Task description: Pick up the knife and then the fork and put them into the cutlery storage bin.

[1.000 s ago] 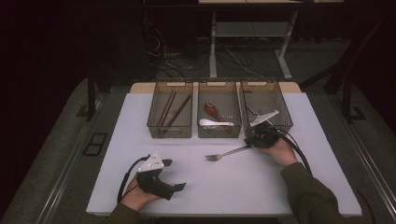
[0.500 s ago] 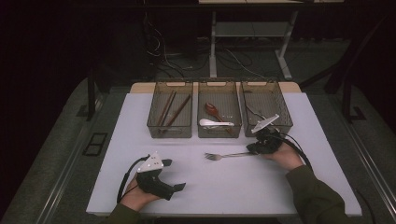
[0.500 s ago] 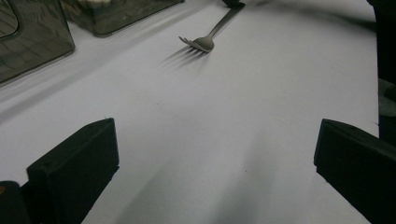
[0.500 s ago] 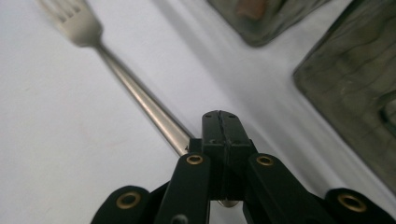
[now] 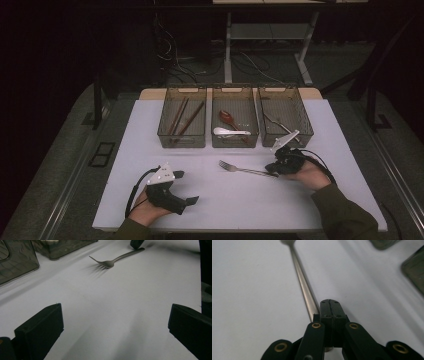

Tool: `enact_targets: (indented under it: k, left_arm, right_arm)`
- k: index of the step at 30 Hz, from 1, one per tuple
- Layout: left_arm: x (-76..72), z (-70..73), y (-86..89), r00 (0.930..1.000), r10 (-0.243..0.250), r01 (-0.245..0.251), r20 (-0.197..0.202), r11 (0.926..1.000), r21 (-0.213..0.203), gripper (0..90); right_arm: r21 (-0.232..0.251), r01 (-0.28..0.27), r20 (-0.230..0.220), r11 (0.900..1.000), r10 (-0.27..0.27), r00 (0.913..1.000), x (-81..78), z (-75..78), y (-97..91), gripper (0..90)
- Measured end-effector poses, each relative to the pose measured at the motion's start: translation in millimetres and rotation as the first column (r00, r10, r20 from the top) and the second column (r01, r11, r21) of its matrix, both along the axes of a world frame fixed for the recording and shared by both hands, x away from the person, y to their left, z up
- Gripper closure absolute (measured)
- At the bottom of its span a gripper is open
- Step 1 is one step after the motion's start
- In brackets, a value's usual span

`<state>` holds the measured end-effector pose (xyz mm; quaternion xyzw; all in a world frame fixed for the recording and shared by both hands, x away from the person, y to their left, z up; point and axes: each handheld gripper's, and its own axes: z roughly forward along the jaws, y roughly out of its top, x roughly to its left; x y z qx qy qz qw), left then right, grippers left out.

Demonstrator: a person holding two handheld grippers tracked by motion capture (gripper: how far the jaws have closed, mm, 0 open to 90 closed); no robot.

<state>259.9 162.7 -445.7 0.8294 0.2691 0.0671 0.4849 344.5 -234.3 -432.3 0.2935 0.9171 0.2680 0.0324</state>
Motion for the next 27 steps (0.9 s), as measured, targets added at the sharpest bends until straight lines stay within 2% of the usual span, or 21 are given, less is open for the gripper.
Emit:
enact_targets:
  k: [4,7,9,10,12,15,16,19,22,24,25,27]
  left_arm:
    - [-0.4,0.4,-0.5,1.0,-0.005,0.005,0.0,1.0,0.003,0.0]
    - [-0.2,0.2,-0.8,1.0,-0.005,0.005,0.0,1.0,0.003,0.0]
    - [-0.1,0.2,-0.8,1.0,-0.004,0.004,0.0,1.0,0.002,0.0]
    - [0.0,0.0,-0.9,1.0,-0.004,0.004,0.001,1.0,0.001,0.0]
    - [0.1,-0.1,-0.9,1.0,-0.003,0.003,-0.001,1.0,0.001,0.0]
    - [0.2,0.1,-1.0,1.0,-0.005,0.005,0.0,1.0,0.002,0.0]
    - [0.1,0.1,-1.0,1.0,-0.005,0.005,0.0,1.0,0.002,0.0]
    - [0.2,0.0,-1.1,1.0,-0.006,0.006,-0.001,1.0,0.003,0.0]
    - [0.1,-0.1,-1.1,1.0,-0.005,0.005,0.0,1.0,-0.001,0.0]
    - [0.1,0.1,-0.8,1.0,-0.006,0.006,-0.001,1.0,0.001,0.0]
    - [0.1,0.0,-0.7,1.0,-0.005,0.005,-0.001,1.0,0.001,0.0]
    - [0.2,-0.1,-0.9,1.0,-0.005,0.005,0.0,1.0,-0.002,0.0]
  right_arm:
    - [-0.006,-0.033,-0.012,0.9994,0.033,0.9994,-9.3,1.5,1.0,89.5]
    - [-0.021,-0.054,-0.003,0.9983,0.054,0.9985,-10.4,2.7,0.3,89.4]
    - [-0.003,-0.055,-0.013,0.9985,0.055,0.9984,-9.6,5.4,0.2,89.1]
    - [0.0,-0.056,-0.011,0.9984,0.056,0.9984,-8.1,7.6,0.4,86.3]
    - [-0.002,-0.076,-0.038,0.9971,0.075,0.9964,-5.0,12.8,3.1,81.4]
    - [-0.03,-0.12,-0.036,0.9923,0.119,0.9922,-1.0,19.5,12.8,76.8]
    - [-0.043,-0.148,-0.037,0.9881,0.146,0.9885,2.2,20.9,17.6,75.0]
    - [-0.098,-0.186,-0.053,0.9776,0.182,0.9819,7.8,25.2,30.8,72.7]
    - [-0.157,-0.226,-0.084,0.9614,0.215,0.973,14.4,28.0,47.3,71.6]
    - [-0.179,-0.25,-0.1,0.9516,0.235,0.9667,17.4,28.7,55.9,71.5]
    - [-0.195,-0.27,-0.113,0.9428,0.252,0.9612,19.5,28.5,61.8,71.3]
    - [-0.222,-0.289,-0.133,0.9314,0.265,0.9551,21.9,27.7,70.0,71.3]
